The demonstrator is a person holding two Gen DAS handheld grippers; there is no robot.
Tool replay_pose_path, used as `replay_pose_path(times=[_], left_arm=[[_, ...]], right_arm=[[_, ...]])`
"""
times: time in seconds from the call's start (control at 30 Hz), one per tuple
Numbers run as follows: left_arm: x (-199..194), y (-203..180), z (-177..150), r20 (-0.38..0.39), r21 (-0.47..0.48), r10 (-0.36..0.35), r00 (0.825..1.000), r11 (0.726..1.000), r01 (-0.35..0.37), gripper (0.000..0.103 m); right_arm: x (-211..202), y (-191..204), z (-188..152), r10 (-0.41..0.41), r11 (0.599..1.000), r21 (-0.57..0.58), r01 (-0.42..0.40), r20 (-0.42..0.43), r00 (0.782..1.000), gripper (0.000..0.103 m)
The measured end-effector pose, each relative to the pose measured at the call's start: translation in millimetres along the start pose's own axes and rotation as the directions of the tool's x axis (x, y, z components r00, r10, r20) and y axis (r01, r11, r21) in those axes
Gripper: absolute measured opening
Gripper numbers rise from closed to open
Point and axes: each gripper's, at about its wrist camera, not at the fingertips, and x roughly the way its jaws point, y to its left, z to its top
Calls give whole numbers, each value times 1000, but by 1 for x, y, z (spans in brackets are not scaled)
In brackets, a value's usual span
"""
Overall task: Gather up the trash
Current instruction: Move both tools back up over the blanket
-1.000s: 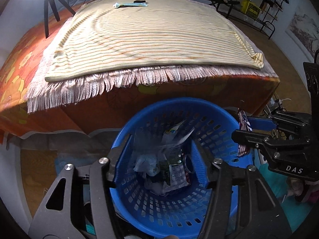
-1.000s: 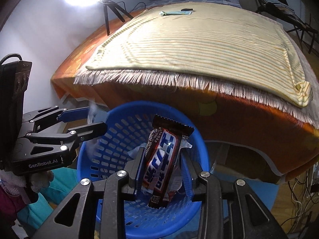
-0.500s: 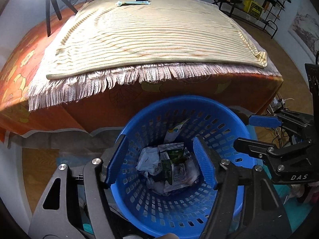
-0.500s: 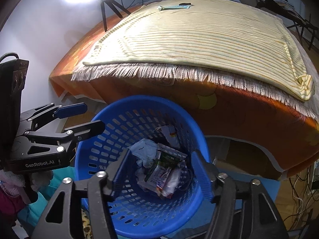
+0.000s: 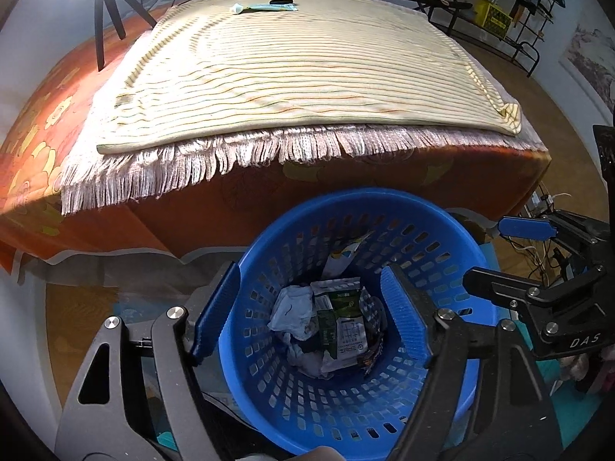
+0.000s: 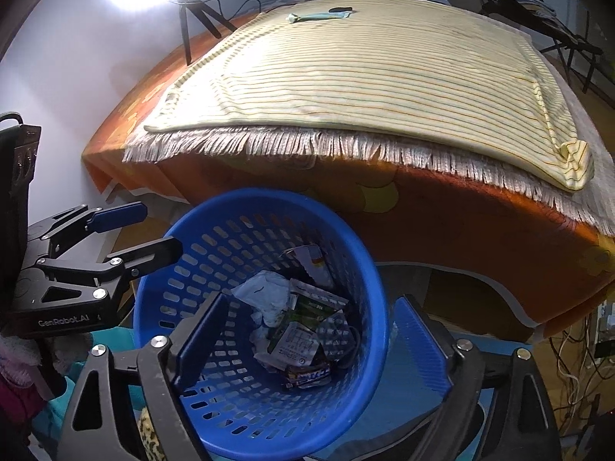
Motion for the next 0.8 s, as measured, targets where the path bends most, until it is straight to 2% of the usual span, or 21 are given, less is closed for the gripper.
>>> replay_pose_path(times=[0.53,0.67,0.8], left_arm=[[-2,5,3,9,-11,1,1000,1000,-1,79],[-4,6,9,13,-9,0,1000,1000,0,79],[-8,9,24,17,-12,-10,1000,1000,11,79]], right_arm=[[-6,5,7,-93,996,-12,93,27,995,91],[-9,5,12,-98,995,-7,99,41,994,99],[-13,7,20,-115,993,-19,116,61,992,99]])
